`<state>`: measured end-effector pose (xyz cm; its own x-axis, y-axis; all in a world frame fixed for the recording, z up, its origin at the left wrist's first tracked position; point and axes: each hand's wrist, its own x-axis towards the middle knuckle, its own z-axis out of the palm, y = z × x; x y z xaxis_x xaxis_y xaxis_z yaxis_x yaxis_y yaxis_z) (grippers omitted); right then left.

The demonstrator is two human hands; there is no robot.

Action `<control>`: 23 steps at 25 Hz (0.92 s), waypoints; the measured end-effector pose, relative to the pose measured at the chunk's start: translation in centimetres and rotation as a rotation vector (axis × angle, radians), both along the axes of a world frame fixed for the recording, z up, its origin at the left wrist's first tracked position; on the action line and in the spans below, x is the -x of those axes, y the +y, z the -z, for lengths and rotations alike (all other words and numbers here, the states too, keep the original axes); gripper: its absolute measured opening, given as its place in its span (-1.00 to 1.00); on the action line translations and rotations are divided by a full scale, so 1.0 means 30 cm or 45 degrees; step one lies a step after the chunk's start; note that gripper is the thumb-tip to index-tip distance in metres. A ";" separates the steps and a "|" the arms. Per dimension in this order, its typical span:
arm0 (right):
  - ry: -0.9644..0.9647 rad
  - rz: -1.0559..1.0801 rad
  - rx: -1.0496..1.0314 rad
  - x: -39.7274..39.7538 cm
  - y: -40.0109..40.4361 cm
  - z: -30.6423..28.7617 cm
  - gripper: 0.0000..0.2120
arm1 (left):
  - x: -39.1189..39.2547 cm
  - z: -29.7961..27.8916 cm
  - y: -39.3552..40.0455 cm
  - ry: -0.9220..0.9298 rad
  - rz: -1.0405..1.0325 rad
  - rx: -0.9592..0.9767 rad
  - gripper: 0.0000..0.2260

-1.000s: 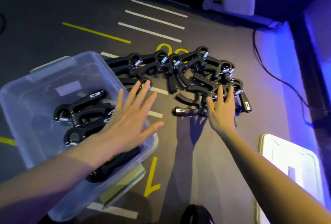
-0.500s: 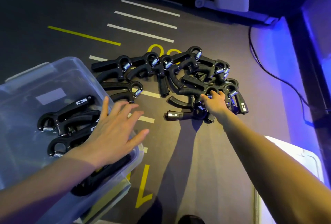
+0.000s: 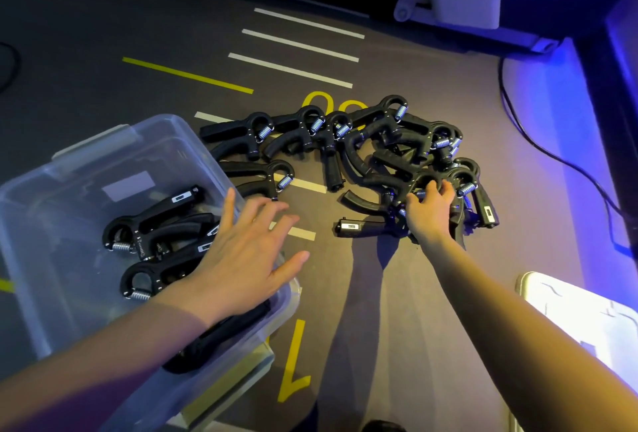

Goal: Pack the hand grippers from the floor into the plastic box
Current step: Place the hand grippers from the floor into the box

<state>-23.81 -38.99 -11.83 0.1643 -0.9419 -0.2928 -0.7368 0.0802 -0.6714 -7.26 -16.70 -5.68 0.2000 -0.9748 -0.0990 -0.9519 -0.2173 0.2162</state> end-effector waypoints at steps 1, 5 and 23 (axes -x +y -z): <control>-0.006 -0.071 0.149 0.005 0.014 -0.003 -0.60 | -0.001 0.005 0.001 0.000 0.005 0.010 -0.43; 0.135 -0.436 0.676 0.005 0.062 -0.088 -0.47 | -0.002 0.016 0.001 -0.064 0.016 0.029 -0.44; -0.523 -1.207 0.977 -0.426 0.492 -0.396 -0.60 | -0.266 -0.155 0.213 0.340 -0.537 0.713 -0.48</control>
